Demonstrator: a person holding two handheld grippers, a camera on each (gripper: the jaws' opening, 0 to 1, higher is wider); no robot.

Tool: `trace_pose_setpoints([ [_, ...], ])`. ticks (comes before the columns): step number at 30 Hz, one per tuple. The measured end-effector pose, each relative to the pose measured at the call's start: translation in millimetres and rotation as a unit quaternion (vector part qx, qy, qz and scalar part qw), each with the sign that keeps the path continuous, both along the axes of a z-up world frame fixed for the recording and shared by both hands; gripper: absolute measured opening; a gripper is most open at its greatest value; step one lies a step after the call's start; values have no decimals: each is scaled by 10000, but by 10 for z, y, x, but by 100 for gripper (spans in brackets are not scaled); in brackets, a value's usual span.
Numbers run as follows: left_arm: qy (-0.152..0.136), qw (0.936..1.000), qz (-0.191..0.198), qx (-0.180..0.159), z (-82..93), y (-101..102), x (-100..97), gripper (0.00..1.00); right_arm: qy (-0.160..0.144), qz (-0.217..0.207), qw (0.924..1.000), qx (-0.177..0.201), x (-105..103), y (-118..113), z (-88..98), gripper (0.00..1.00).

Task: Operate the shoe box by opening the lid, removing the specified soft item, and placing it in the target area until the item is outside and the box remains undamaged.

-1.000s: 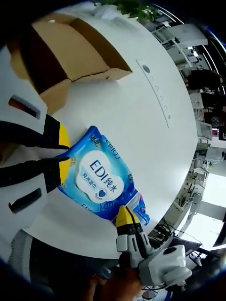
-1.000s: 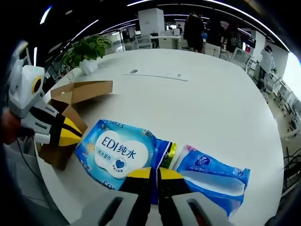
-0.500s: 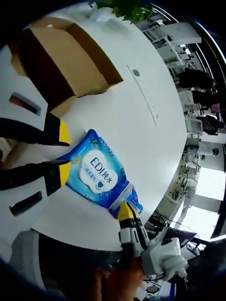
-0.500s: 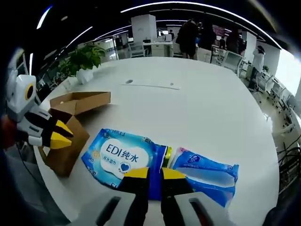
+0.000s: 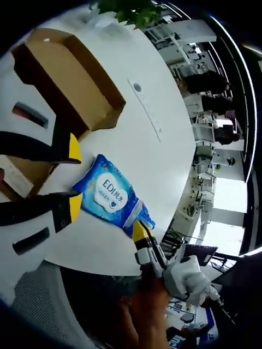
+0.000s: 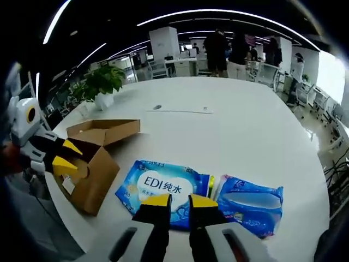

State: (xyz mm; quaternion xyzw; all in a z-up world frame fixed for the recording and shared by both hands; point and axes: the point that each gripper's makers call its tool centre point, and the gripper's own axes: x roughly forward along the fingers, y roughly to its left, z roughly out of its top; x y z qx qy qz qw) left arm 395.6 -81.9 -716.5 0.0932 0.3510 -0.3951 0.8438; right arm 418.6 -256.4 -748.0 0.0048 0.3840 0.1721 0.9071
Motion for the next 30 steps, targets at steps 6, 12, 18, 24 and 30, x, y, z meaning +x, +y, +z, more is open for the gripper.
trace_pose_setpoints([
  [6, -45, 9997, 197, -161, 59, 315, -27, 22, 12, 124, 9999, 116, -67, 202, 9, 13],
  [12, -104, 9990, 360, -236, 99, 620, -85, 24, -10, 322, 9993, 172, -73, 433, 59, 16],
  [18, -159, 9973, 643, -322, 149, 953, -113, 28, -30, 576, 9981, 219, -59, 683, 124, 17],
  [24, -253, 9942, 981, -349, 184, 1289, -145, 29, -54, 918, 9954, 251, -67, 979, 188, 19],
  [30, -287, 9875, 1465, -511, 225, 1679, -182, 31, 68, 1321, 9908, 283, -138, 1292, 204, 20],
])
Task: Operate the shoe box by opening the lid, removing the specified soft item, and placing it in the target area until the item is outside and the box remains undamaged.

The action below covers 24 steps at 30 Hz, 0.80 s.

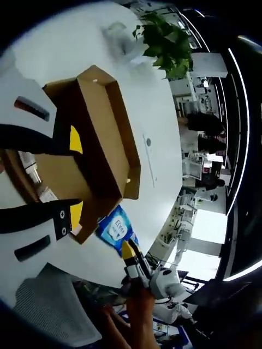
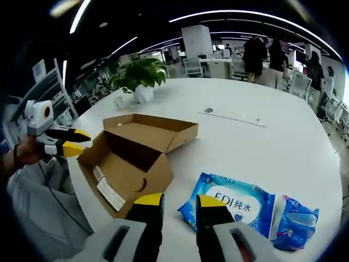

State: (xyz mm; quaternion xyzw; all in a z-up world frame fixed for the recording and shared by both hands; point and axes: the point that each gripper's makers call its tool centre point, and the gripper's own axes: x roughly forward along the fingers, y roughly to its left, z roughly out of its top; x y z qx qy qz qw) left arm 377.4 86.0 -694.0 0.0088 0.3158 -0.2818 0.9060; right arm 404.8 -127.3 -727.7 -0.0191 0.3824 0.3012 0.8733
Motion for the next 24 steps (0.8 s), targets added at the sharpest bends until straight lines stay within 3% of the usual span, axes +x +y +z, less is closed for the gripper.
trace_pose_setpoints([
  [12, -45, 9981, 607, -13, 3, 611, -76, 36, 214, 935, 9954, 7, -167, 635, -42, 21],
  [19, -40, 9963, 861, -58, -27, 819, -165, 37, 253, 1612, 9864, -213, -296, 935, -95, 24],
  [24, -68, 9964, 842, -28, -33, 865, -237, 40, 313, 2123, 9757, -429, -346, 1088, -144, 28],
])
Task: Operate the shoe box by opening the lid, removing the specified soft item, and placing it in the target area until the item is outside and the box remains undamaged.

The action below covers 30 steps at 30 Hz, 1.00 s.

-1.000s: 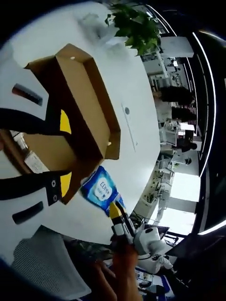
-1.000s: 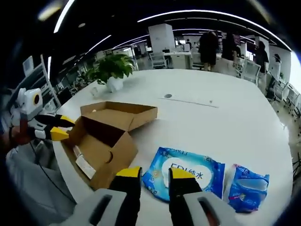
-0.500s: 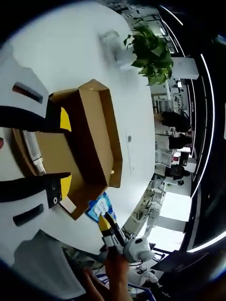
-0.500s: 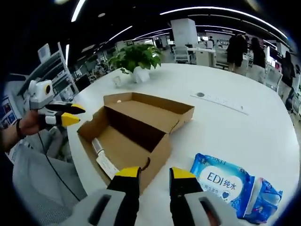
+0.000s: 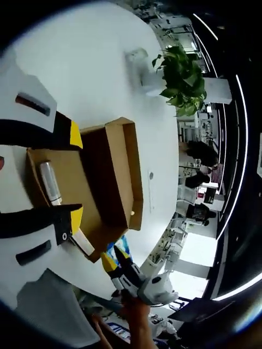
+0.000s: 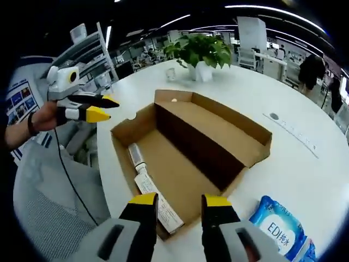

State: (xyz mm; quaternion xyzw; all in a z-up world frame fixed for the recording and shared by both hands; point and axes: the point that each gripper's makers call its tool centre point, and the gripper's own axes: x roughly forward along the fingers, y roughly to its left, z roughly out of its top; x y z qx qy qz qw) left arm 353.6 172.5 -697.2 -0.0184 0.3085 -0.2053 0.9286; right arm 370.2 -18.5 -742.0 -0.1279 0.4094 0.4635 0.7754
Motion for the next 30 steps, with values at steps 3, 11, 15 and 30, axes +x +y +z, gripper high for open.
trace_pose_setpoints([
  [3, -19, 10000, -56, 40, -2, 12, -52, 42, 70, 303, 9994, -144, -27, 73, -42, 30],
  [11, 19, 10000, -29, 77, -47, 100, -167, 45, 176, 1101, 9919, -611, -80, 205, -244, 34],
  [15, 52, 10000, 13, 43, -70, 109, -180, 45, 50, 1619, 9815, -1017, -55, 186, -372, 36],
  [30, 60, 10000, -5, -17, -42, 50, -230, 45, 674, 1985, 9754, -683, -165, 426, -502, 40],
])
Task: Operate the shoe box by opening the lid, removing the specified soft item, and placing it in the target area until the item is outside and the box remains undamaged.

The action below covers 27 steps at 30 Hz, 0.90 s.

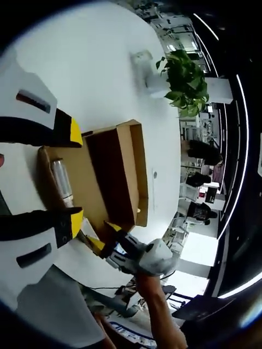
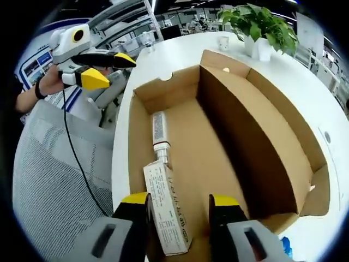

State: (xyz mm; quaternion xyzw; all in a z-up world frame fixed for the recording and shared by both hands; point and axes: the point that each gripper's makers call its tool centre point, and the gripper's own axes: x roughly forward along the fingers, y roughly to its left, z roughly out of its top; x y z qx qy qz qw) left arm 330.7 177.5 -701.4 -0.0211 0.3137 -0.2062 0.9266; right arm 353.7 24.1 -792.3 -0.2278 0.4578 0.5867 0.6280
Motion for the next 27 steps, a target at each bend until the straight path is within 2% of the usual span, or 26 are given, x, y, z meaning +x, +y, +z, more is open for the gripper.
trace_pose_setpoints([
  [7, 49, 10000, 18, -48, -25, -3, 1, 44, -102, 115, 9999, -71, 16, 4, 4, 43],
  [12, 82, 10000, -5, -53, -44, -13, -10, 44, -138, -23, 9999, -74, 64, -18, -6, 46],
  [21, 135, 9999, 18, -63, -69, -3, -12, 43, -371, 14, 9992, -119, 137, -45, 28, 45],
  [24, 130, 9999, 39, -82, -65, 4, -11, 43, -416, 32, 9990, -182, 151, -64, 38, 39],
  [26, 135, 9998, 52, -118, -68, 3, -8, 43, -354, 103, 9993, -102, 111, -37, 72, 38],
  [27, 143, 9998, 46, -121, -72, -1, -7, 43, -195, 120, 9997, 9, 50, 7, 93, 40],
])
